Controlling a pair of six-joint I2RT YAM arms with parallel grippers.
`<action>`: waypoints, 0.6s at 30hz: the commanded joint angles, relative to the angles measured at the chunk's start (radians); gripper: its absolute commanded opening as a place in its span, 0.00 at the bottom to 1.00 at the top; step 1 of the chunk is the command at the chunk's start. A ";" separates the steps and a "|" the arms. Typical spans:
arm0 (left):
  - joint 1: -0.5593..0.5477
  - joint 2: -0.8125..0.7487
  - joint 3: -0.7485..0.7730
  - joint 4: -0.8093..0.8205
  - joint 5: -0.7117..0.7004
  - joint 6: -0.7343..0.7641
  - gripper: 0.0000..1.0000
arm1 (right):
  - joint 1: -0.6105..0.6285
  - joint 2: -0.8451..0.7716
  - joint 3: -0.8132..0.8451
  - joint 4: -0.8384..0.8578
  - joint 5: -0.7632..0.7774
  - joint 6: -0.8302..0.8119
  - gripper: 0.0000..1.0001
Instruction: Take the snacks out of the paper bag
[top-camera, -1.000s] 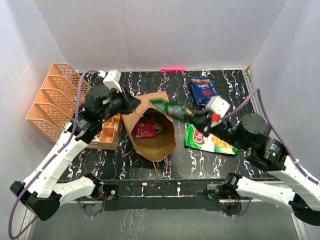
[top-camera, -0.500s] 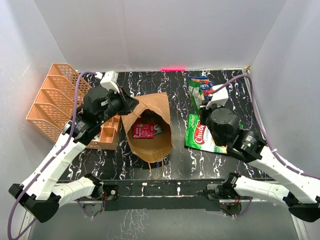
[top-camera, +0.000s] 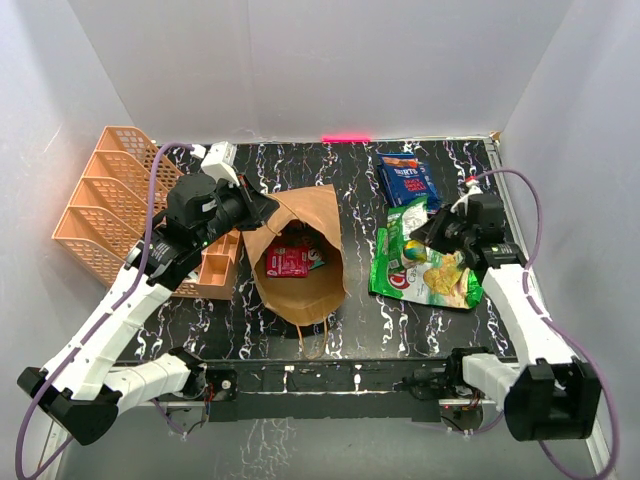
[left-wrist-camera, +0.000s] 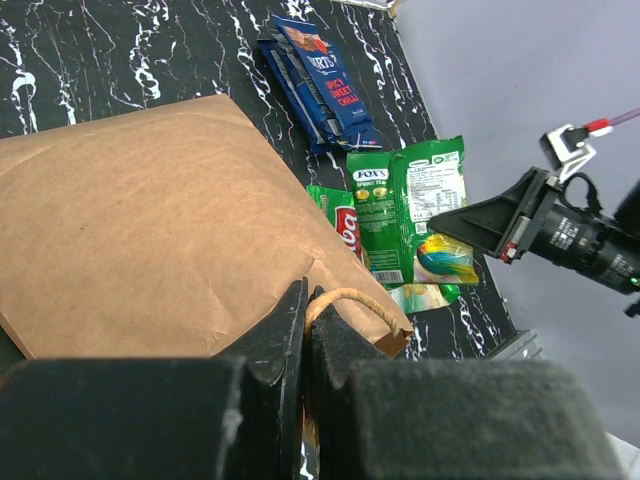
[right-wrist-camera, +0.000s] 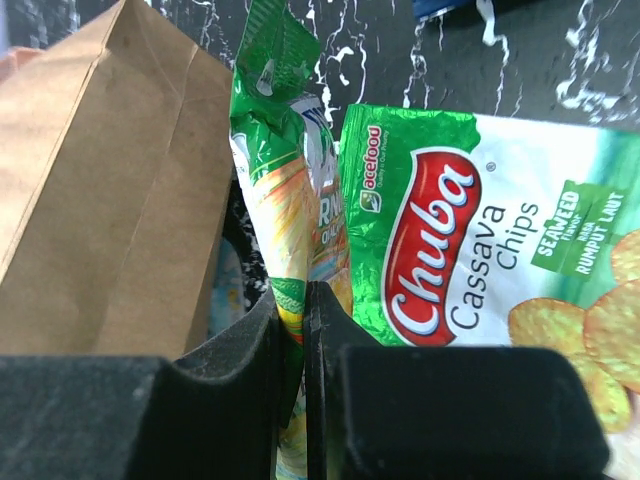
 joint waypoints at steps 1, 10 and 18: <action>0.005 -0.021 0.006 0.009 0.004 -0.002 0.00 | -0.159 0.043 -0.084 0.305 -0.425 0.158 0.08; 0.005 -0.017 0.009 0.005 0.004 -0.001 0.00 | -0.219 0.099 -0.280 0.569 -0.441 0.347 0.08; 0.006 -0.017 0.015 -0.005 0.001 0.005 0.00 | -0.259 0.184 -0.370 0.691 -0.433 0.365 0.08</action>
